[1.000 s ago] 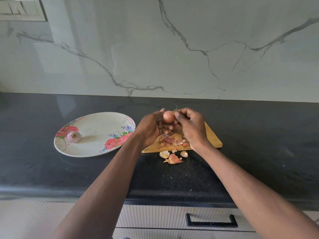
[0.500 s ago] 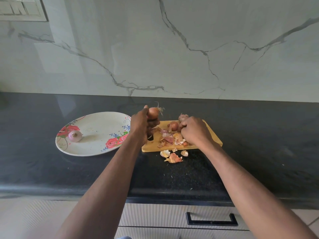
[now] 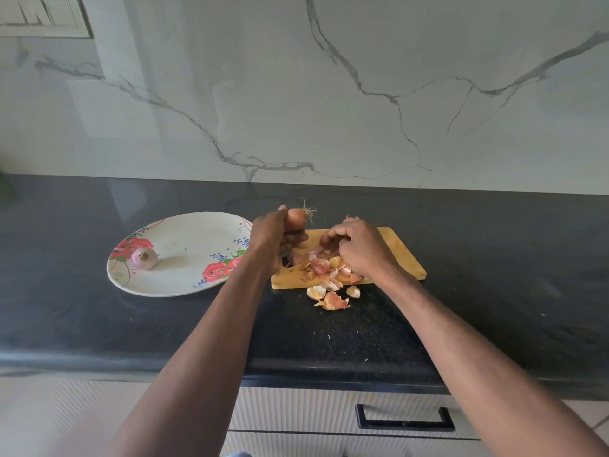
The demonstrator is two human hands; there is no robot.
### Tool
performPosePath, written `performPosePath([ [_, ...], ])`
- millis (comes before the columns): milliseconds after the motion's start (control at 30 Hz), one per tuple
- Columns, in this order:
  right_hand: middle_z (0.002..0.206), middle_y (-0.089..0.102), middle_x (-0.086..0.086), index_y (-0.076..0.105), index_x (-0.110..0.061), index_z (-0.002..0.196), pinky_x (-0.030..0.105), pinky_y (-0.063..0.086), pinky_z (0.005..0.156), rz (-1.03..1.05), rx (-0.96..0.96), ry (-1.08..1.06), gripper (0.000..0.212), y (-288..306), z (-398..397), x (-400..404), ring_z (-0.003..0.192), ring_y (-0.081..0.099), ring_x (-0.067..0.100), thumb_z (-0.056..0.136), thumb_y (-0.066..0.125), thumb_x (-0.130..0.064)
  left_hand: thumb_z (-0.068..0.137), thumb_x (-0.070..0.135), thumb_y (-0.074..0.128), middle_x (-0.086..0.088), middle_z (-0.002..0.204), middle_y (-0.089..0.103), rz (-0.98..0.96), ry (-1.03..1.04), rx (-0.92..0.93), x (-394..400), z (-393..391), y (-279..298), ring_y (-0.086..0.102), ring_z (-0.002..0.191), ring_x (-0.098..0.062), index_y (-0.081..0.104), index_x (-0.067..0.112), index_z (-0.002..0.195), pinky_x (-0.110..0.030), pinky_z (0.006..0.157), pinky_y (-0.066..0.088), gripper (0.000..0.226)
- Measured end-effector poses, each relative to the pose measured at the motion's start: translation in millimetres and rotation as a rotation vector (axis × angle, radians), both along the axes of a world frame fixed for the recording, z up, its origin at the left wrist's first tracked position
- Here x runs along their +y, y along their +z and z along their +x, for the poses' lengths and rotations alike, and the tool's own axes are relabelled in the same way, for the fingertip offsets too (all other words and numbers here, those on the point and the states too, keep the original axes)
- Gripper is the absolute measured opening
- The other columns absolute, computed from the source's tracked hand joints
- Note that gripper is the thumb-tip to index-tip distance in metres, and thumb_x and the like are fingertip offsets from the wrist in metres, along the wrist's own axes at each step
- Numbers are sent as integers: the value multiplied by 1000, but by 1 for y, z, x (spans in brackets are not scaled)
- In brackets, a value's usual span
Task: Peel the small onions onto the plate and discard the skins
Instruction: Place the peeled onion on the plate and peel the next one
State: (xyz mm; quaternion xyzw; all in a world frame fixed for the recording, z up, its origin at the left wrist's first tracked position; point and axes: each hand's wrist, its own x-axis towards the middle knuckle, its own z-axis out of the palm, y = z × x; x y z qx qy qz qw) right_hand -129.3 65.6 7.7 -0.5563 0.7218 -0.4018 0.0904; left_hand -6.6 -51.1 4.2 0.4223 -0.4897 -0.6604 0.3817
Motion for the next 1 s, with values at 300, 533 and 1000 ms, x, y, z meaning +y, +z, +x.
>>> performPosePath([
  [300, 77, 73, 5, 68, -14, 66, 20, 49, 57, -76, -146, 17, 44, 4, -10, 2, 56, 61, 2, 87, 43, 16, 105, 17, 46, -19, 83, 63, 166, -145, 211, 5, 8, 9, 63, 56, -19, 56, 2, 119, -36, 58, 62, 23],
  [533, 84, 74, -9, 78, -27, 74, 35, 49, 97, 83, 66, 104, 54, -7, -7, -5, 102, 61, 13, 78, 44, 15, 105, 23, 50, -17, 75, 65, -25, 49, 58, 4, -1, -1, 65, 60, -24, 59, 4, 95, -42, 71, 62, 23],
  [1000, 73, 73, -11, 72, -31, 63, 30, 53, 77, 113, -12, 67, 54, -2, -9, -1, 85, 67, 13, 82, 44, 12, 105, 23, 50, -18, 77, 66, -82, 12, 200, 2, 0, 3, 64, 58, -23, 61, 10, 95, -32, 59, 58, 20],
])
